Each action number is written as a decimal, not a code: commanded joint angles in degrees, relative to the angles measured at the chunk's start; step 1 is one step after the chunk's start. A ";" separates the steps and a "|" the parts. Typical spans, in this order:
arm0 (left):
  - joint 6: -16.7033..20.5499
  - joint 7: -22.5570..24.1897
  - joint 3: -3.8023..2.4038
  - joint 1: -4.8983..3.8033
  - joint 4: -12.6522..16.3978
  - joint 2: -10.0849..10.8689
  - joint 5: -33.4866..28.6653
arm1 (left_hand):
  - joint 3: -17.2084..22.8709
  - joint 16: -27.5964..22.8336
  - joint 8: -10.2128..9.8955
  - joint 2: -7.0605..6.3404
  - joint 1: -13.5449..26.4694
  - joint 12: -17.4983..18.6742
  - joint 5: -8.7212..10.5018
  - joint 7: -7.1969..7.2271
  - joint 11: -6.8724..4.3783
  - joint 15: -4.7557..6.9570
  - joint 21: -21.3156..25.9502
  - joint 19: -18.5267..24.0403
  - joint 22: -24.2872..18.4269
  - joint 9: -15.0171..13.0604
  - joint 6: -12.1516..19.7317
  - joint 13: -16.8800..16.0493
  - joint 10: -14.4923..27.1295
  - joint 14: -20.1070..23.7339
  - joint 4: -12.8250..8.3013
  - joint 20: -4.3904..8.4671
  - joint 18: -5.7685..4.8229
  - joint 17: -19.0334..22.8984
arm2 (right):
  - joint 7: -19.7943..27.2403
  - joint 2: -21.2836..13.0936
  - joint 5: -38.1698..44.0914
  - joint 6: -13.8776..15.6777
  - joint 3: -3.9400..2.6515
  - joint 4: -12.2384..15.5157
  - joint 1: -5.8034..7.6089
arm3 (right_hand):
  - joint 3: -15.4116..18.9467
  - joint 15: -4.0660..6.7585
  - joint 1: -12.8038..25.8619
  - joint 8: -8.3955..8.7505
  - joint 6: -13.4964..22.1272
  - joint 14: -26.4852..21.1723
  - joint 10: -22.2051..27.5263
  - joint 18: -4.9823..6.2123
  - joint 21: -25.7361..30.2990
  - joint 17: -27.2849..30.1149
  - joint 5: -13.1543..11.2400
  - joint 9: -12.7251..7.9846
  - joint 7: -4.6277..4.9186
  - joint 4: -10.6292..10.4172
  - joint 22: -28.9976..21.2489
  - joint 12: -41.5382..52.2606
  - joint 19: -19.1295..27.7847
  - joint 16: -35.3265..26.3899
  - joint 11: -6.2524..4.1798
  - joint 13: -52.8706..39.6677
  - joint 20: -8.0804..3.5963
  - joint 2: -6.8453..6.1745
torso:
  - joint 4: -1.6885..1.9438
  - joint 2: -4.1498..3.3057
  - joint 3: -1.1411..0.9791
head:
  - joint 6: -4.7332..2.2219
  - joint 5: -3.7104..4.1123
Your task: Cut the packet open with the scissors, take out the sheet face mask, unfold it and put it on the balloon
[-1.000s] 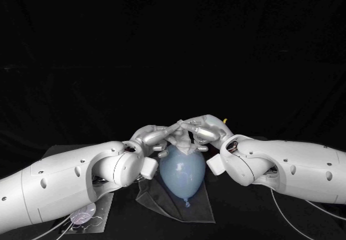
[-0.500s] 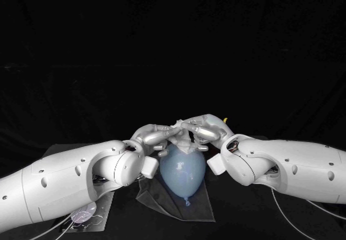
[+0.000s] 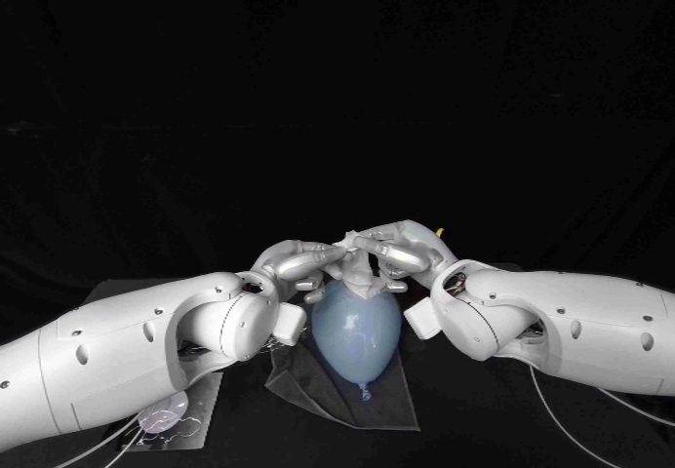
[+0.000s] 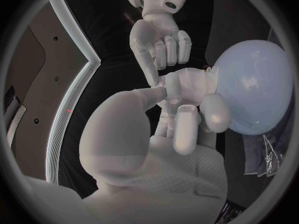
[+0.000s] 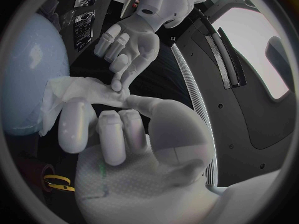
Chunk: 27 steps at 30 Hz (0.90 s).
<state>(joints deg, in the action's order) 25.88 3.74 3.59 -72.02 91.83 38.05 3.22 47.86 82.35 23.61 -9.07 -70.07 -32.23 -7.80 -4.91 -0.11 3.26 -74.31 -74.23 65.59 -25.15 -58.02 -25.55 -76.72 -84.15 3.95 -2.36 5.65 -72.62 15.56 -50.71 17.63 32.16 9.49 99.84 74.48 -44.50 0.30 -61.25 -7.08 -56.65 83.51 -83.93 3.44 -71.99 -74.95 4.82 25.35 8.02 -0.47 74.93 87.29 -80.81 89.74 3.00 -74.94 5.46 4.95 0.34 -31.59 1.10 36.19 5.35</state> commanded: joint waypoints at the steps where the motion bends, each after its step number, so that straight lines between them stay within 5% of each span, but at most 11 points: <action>1: 0.65 0.56 -0.07 -0.05 0.19 0.41 0.87 | 3.03 0.55 0.45 -0.16 0.70 -0.34 -2.31 0.37 -0.10 0.49 -0.32 -0.22 0.14 -4.65 -0.23 -0.15 -0.58 -2.23 -2.58 0.26 -0.02 -0.59 | 2.40 -0.15 0.08 0.89 -0.05 0.24 0.00 | -0.31 0.08 -0.65 -0.07 -0.31 6.49 -5.12 0.24 -0.53 -15.05 0.23 -0.11 0.15 -0.06 10.17 0.34 -0.33 0.26 0.39 -13.87 0.25 -0.10 | 0.01 -0.03 0.00 | 0.19 0.09; 14: 0.39 -0.11 -0.04 -0.05 0.22 2.40 4.53 | 4.03 1.91 1.09 -1.02 2.67 -1.69 -8.98 0.83 -0.52 0.87 -0.87 -0.24 0.70 -6.14 -0.94 -0.41 -1.17 -2.80 -4.50 0.59 -0.05 -3.03 | 4.75 -0.92 -1.81 3.11 -0.20 0.01 0.01 | -0.32 0.08 -0.68 -0.07 -0.32 6.49 -5.12 0.21 -0.71 -15.05 0.29 -0.11 0.16 -0.05 10.22 0.33 -0.43 0.26 0.39 -13.86 0.25 -0.12 | -0.01 0.03 0.00 | 0.44 0.23; 18: -0.90 0.39 -0.04 -0.04 0.42 2.57 4.06 | 3.69 1.73 1.00 -0.77 3.08 -1.67 -8.89 0.71 -0.42 0.81 -0.33 0.36 -0.13 -6.22 -0.77 -0.37 -1.00 -2.68 -4.15 0.60 0.13 -2.58 | 4.63 -0.91 -2.02 3.10 -0.23 -0.19 0.02 | -0.32 0.08 -0.68 -0.07 -0.32 6.49 -5.12 0.21 -0.71 -15.05 0.29 -0.11 0.16 -0.05 10.22 0.33 -0.43 0.26 0.39 -13.86 0.25 -0.12 | 0.01 -0.01 0.01 | 0.29 0.20; 20: -1.70 1.07 -0.03 -0.04 0.61 2.47 3.67 | 0.52 1.19 0.26 0.65 3.60 -0.39 -7.73 0.18 0.16 0.29 1.16 1.81 -1.97 -6.40 0.83 0.19 0.54 -2.27 -2.86 0.22 0.46 -1.45 | 4.19 -0.77 -2.00 3.03 -0.24 -0.38 0.03 | -0.32 0.08 -0.68 -0.07 -0.32 6.49 -5.12 0.21 -0.71 -15.05 0.29 -0.11 0.16 -0.05 10.22 0.33 -0.43 0.26 0.39 -13.86 0.25 -0.12 | -0.01 -0.01 0.01 | 0.25 0.19; 27: -3.98 3.91 -0.03 -0.01 0.68 1.60 1.22 | -9.90 0.45 -2.01 0.80 2.68 2.99 -5.42 -0.84 1.23 -0.69 3.40 3.39 -4.38 -5.55 3.12 2.08 2.36 -1.58 -2.24 -0.82 0.90 0.13 | 3.01 -0.12 -1.95 2.89 -0.24 -1.01 0.03 | -0.32 0.08 -0.71 -0.07 -0.32 6.49 -5.12 0.24 -0.57 -15.05 0.33 -0.11 0.16 -0.04 10.18 0.33 -0.36 0.26 0.39 -13.86 0.26 -0.14 | -0.01 0.04 0.00 | 0.00 0.01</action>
<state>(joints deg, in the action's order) 24.64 4.85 3.62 -72.01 92.45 39.89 6.06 38.47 83.13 21.82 -7.72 -67.58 -29.38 -13.26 -5.64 1.03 2.94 -71.16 -71.20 61.23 -30.13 -55.24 -23.55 -74.72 -84.03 1.56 -3.11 5.63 -72.51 18.67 -50.97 15.75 35.12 9.30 98.91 74.50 -44.50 0.29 -61.46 -7.07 -56.59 83.50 -83.92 3.40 -72.39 -74.92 4.85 25.25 7.96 -0.47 74.95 87.35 -81.02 89.76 3.00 -74.92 5.67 4.73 0.34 -31.59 1.12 36.29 5.45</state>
